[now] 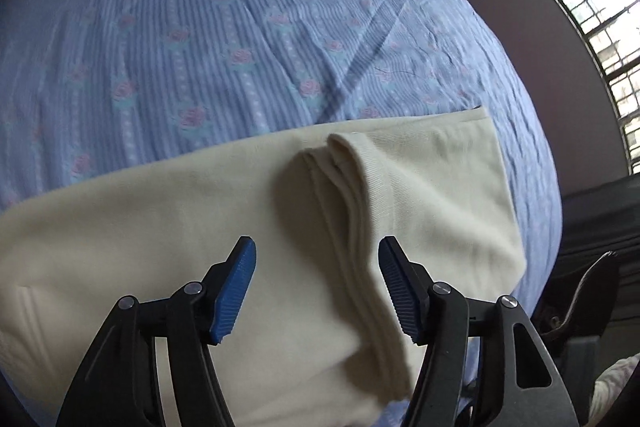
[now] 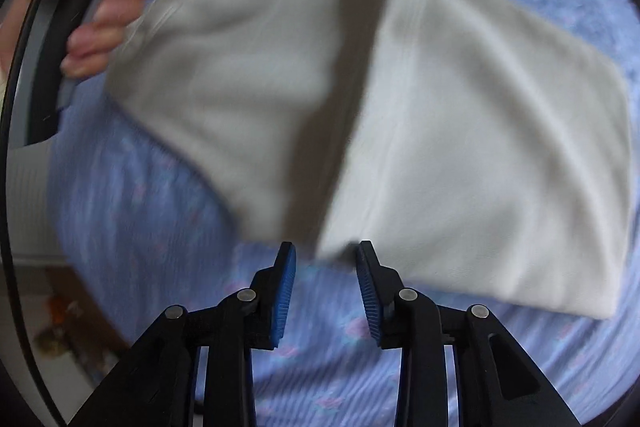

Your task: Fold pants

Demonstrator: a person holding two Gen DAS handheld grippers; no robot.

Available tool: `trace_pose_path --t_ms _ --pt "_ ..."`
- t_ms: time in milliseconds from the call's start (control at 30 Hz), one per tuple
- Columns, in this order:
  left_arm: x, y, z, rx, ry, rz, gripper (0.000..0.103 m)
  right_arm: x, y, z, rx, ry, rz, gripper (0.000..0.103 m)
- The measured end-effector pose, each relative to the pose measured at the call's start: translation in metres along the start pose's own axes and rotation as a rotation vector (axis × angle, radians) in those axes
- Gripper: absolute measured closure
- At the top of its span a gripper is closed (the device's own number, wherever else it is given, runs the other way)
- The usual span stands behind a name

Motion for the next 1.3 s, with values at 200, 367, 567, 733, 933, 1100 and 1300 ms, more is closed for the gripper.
trace_pose_path --t_ms 200,367,567,733,933,1100,1300 --pt "-0.019 0.023 0.002 0.077 -0.094 0.033 0.039 -0.008 -0.046 0.035 -0.045 0.198 0.151 0.068" --pt "-0.032 0.05 -0.019 0.086 -0.273 0.033 0.039 -0.032 -0.037 0.069 0.023 0.277 0.176 0.067" --pt "-0.035 0.049 -0.013 0.103 -0.27 0.034 0.081 -0.028 -0.013 0.066 0.007 0.266 0.104 0.067" --pt "-0.049 0.011 0.012 0.089 -0.067 0.167 0.084 -0.027 -0.009 0.049 -0.013 0.2 0.095 0.067" --pt "-0.041 0.039 -0.019 0.034 -0.179 0.097 0.081 -0.038 -0.001 0.045 -0.031 0.191 0.062 0.067" --pt "-0.042 0.026 -0.01 -0.142 -0.113 0.076 0.05 -0.037 -0.003 0.048 -0.046 0.21 0.039 0.063" --pt "-0.012 -0.028 0.015 -0.181 -0.067 0.128 0.04 -0.009 -0.057 0.073 -0.135 0.279 0.098 0.052"
Point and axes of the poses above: each gripper's, at about its wrist camera, not at the fingertips, and y roughly the way its jaws point, z to its right, x to its underside, the point moved 2 cm from there along y, roughly the way its jaws point, and after that the axes turned 15 degrees about y, right-handed, at the moved point
